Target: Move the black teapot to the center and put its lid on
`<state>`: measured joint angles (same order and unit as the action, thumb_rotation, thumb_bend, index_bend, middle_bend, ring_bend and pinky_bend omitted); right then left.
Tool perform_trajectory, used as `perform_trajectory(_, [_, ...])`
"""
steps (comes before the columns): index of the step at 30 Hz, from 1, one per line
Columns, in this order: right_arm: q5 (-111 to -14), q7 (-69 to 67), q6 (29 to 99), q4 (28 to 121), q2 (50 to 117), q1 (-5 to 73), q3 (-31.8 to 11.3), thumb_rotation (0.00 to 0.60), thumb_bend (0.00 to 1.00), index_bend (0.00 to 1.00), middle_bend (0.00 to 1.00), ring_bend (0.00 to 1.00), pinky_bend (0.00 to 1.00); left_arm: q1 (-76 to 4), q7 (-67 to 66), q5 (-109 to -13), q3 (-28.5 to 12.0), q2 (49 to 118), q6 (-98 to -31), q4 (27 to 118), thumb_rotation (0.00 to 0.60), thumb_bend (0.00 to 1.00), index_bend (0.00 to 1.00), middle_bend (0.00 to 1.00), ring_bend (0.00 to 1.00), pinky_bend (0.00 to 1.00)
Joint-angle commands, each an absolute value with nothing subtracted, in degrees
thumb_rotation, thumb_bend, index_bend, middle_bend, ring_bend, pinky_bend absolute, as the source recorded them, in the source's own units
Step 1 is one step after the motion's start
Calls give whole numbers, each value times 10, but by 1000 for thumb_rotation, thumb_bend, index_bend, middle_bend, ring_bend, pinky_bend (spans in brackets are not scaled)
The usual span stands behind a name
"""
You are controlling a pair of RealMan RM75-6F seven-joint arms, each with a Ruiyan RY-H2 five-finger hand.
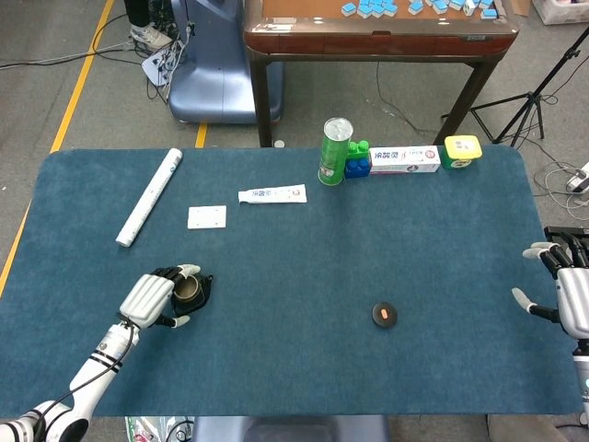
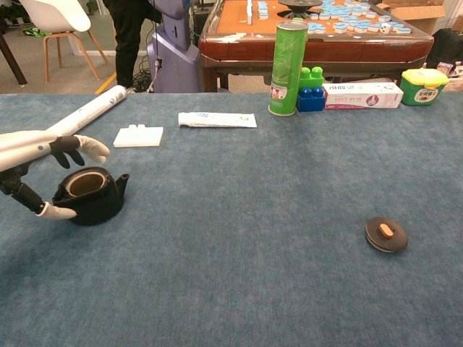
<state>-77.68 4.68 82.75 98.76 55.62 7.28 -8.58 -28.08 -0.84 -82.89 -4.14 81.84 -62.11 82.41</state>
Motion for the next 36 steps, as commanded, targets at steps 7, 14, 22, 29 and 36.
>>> perform_trajectory(7, [-778, 46, 823, 988, 555, 75, -86, 600, 219, 351, 300, 99, 119, -284, 8, -826, -58, 833, -643, 784, 600, 178, 408, 476, 429, 338])
perform_trajectory(14, [-776, 43, 822, 987, 554, 75, -86, 600, 219, 351, 300, 99, 119, -295, 36, -819, -78, 852, -654, 743, 600, 223, 540, 629, 517, 426])
perform_trajectory(22, [-775, 39, 825, 986, 554, 72, -87, 600, 219, 351, 300, 99, 119, -310, 59, -807, -101, 882, -662, 697, 600, 259, 637, 745, 576, 435])
perform_trajectory(29, [-775, 37, 825, 986, 553, 72, -87, 600, 219, 351, 300, 99, 119, -319, 73, -797, -109, 887, -656, 682, 600, 273, 648, 761, 585, 461])
perform_trajectory(36, [-774, 36, 827, 985, 554, 70, -87, 600, 219, 351, 300, 99, 119, -328, 104, -815, -109, 867, -660, 698, 600, 276, 656, 773, 585, 461])
